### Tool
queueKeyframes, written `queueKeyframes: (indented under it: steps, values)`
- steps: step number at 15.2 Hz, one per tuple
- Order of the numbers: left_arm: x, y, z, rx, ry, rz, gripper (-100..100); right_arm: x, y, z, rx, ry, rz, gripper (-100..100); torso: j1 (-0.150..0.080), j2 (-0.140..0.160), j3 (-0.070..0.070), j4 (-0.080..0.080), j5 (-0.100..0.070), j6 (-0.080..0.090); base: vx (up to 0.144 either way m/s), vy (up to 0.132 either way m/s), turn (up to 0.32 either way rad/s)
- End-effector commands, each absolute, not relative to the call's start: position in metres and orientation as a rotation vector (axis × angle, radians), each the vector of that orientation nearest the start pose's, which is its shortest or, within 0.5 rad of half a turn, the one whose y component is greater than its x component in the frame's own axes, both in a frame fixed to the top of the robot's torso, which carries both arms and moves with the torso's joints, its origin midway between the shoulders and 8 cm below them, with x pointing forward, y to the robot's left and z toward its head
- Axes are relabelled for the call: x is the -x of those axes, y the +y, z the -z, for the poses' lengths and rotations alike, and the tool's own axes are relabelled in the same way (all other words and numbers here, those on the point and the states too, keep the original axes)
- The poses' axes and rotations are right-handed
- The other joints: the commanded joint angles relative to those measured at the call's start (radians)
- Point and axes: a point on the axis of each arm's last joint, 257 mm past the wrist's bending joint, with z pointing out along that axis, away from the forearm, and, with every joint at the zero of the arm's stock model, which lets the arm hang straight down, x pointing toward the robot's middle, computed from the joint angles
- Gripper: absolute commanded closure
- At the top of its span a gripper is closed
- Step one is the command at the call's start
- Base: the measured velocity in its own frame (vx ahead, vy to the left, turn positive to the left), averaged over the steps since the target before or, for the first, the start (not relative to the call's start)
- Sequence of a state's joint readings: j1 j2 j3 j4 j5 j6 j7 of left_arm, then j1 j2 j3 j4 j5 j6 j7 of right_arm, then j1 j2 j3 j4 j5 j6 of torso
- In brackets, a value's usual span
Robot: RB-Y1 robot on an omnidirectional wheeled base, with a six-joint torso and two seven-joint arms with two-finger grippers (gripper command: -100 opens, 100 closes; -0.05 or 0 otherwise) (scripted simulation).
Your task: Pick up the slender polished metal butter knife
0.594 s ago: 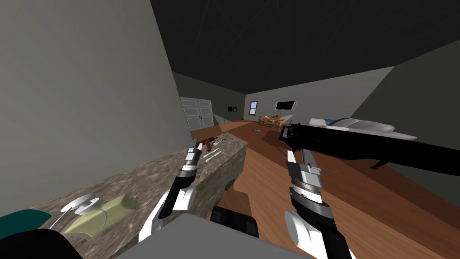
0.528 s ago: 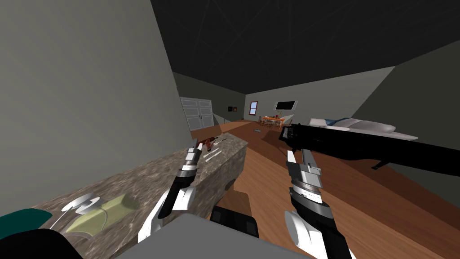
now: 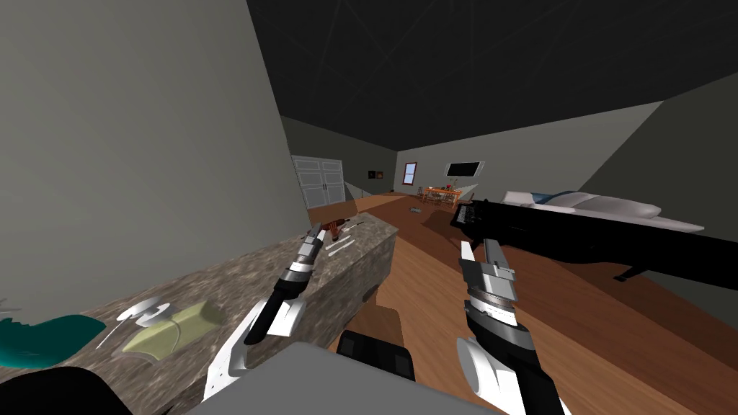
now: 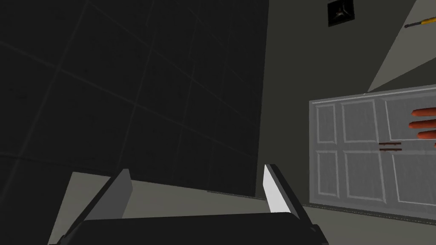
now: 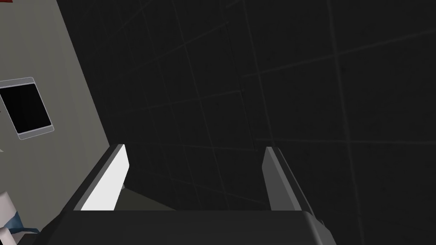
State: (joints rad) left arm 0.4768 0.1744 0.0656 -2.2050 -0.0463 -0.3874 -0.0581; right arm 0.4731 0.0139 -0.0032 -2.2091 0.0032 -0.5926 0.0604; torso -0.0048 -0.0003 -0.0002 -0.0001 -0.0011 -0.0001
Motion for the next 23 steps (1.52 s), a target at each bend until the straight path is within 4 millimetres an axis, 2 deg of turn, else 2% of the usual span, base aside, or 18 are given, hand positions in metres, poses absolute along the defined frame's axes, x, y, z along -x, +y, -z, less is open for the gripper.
queueKeyframes:
  steps: [1,7,10,12,13,15,16,18,19,21,22,23]
  values:
    - [-0.38,0.293,0.028,0.57,0.95,1.076,-100,-0.343,-0.278,-0.019,-0.606,0.583,-1.26,0,0.0,0.0,0.0,0.0,0.0,0.0,0.003,-0.083,0.071]
    - [-0.387,0.294,0.039,0.506,1.059,1.023,-100,-0.343,-0.278,-0.019,-0.606,0.583,-1.26,0,-0.001,-0.001,0.0,0.0,0.0,0.0,0.01,-0.083,0.054]
    - [-0.394,0.297,0.052,0.47,1.148,0.97,-100,-0.343,-0.278,-0.019,-0.606,0.583,-1.26,0,0.0,-0.001,0.0,0.0,0.0,0.0,0.007,-0.071,0.04]
    - [-0.394,0.296,0.052,0.444,1.168,0.964,-100,-0.343,-0.278,-0.019,-0.606,0.583,-1.26,0,-0.001,-0.001,0.0,0.0,0.0,0.0,0.017,-0.07,0.032]
    - [-0.397,0.298,0.06,0.431,1.209,0.937,-100,-0.343,-0.278,-0.019,-0.606,0.583,-1.26,0,0.0,-0.001,-0.001,0.0,0.0,0.0,0.027,-0.06,0.025]
    - [-0.397,0.297,0.059,0.411,1.225,0.932,-100,-0.343,-0.278,-0.019,-0.606,0.583,-1.26,0,0.0,-0.002,-0.001,0.0,0.0,0.0,0.025,-0.059,0.022]
    - [-0.4,0.3,0.068,0.397,1.268,0.904,-100,-0.343,-0.278,-0.019,-0.606,0.583,-1.26,0,0.001,-0.002,-0.001,0.0,0.0,0.0,0.018,-0.062,0.015]
    - [-0.4,0.299,0.068,0.376,1.283,0.898,-100,-0.343,-0.278,-0.019,-0.606,0.583,-1.26,0,0.0,-0.002,-0.001,0.0,0.0,0.0,0.016,-0.054,0.016]
    - [-0.403,0.302,0.077,0.363,1.326,0.87,-100,-0.343,-0.278,-0.019,-0.606,0.583,-1.26,0,0.001,-0.001,-0.001,0.0,0.0,0.0,0.022,-0.051,0.007]
    - [-0.403,0.301,0.077,0.339,1.342,0.863,-100,-0.343,-0.278,-0.019,-0.606,0.583,-1.26,0,0.001,-0.002,-0.001,0.0,0.0,0.0,0.024,-0.056,0.009]
    - [-0.405,0.304,0.087,0.325,1.386,0.834,-100,-0.343,-0.278,-0.019,-0.606,0.583,-1.26,0,0.001,-0.002,-0.001,0.0,0.0,0.0,0.029,-0.05,0.002]
    - [-0.405,0.304,0.087,0.304,1.4,0.828,-100,-0.343,-0.278,-0.019,-0.606,0.583,-1.26,0,0.001,-0.002,-0.001,0.0,0.0,0.0,0.034,-0.055,0.001]
